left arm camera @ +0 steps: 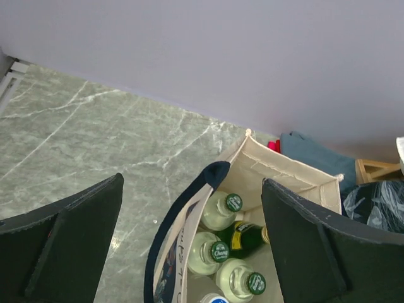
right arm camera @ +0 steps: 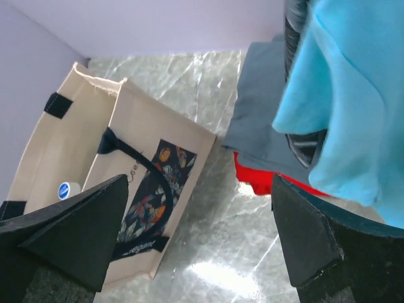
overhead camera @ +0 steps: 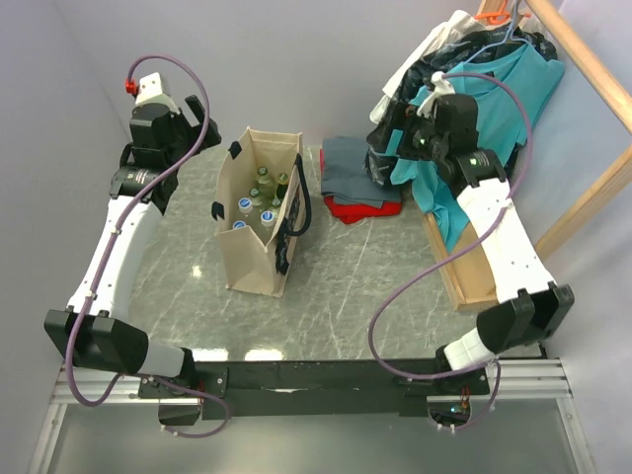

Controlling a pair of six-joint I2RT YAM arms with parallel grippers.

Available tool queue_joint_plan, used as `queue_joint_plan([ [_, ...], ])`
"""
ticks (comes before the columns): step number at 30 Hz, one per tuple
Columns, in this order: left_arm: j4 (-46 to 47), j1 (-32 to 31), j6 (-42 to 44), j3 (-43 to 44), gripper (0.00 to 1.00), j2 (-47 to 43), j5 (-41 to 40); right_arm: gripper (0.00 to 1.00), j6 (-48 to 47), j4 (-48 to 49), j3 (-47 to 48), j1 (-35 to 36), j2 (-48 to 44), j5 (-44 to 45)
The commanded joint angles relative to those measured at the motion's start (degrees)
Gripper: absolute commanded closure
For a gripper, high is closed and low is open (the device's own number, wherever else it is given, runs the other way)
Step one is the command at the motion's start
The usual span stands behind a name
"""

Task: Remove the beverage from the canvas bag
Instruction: Take out the drink from the canvas bag.

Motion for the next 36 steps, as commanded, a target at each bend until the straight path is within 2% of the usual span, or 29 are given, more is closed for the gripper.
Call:
queue_joint_plan([
  [1,2.4,0.0,-0.3,1.3,0.04,-0.2,-3.2,0.00,3.7,16.6,-7.6,-1.2,-8.7,-1.5],
  [4,0.2,1.0,-1.8,2.9,0.04,1.0,-3.5,0.00,1.8,13.3,-1.2,-1.3,-6.5,-4.1],
  [8,-3.6,4.2,-5.1,4.8,0.04,3.3,-3.2,0.00,-2.0,6.3,10.9,-1.2,2.5,-9.8],
  [13,-7.7,8.2,-6.3,7.9,0.04,8.2,6.6,0.00,-5.8,-4.4,31.1,1.1,14.2,-11.5],
  [15,-8.6,9.7,-6.4,8.7,0.04,10.0,7.9,0.00,-7.0,-8.5,40.6,2.4,17.9,-12.5],
  [17,-8.2,9.7,-5.2,8.7,0.04,10.5,9.8,0.00,-7.4,-9.3,45.7,3.8,21.9,-13.8],
  [22,-5.6,9.7,-4.5,5.1,0.04,8.6,9.5,0.00,-7.6,-6.7,43.1,6.3,23.3,-13.9],
  [27,-0.1,9.7,-5.3,2.0,0.04,6.9,16.6,0.00,-10.1,-8.2,45.3,11.2,25.9,-13.9],
  [36,0.6,9.7,-7.8,-1.6,0.04,7.6,18.6,0.00,-13.2,-9.7,44.7,19.1,28.5,-13.9],
])
